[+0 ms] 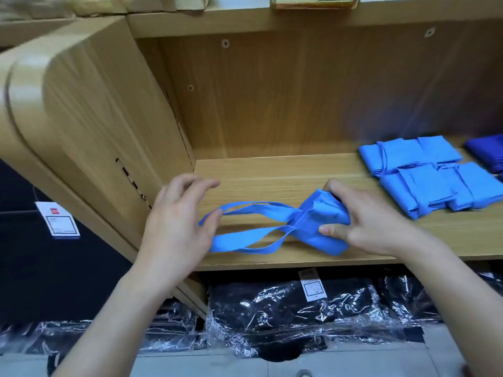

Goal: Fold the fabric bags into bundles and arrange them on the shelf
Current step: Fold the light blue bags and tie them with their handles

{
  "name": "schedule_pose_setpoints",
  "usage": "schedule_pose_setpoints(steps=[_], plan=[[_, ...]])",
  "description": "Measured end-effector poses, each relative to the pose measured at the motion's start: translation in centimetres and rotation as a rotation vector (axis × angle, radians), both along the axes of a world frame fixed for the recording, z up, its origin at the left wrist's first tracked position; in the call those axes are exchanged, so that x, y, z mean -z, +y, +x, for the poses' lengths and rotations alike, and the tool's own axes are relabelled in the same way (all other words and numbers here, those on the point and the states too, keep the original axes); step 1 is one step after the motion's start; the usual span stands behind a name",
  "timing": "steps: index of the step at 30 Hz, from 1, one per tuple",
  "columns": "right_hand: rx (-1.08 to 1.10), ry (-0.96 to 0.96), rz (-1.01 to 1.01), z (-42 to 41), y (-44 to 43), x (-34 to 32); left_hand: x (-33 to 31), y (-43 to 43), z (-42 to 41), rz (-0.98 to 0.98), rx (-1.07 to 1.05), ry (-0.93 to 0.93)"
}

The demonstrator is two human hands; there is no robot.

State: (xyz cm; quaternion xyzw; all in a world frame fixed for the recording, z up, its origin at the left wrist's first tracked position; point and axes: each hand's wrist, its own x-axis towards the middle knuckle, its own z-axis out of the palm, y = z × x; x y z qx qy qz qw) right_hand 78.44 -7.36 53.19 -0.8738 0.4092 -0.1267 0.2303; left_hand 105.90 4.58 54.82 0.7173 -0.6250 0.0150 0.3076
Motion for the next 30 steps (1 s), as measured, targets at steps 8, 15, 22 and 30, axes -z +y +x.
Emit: schedule_pose_setpoints(steps=[8, 15, 22, 30], plan=[[-0.144, -0.046, -0.01, 1.7, 2.9, -2.2, 0.6, -2.3, -7.4, 0.217, 0.366, -0.328], [0.017, 0.07, -0.064, 2.9, 4.1, -2.9, 1.5, -3.0, -6.8, 0.16, 0.361, -0.313], [-0.067, -0.165, 0.185, 1.3, 2.5, -2.0, 0.6, -1.9, -3.8, 0.293, 0.406, -0.18], [-0.066, -0.004, 0.092, -1.6, -1.0, -1.4, -1.0, 0.1, 0.1, 0.338, 0.578, -0.133]])
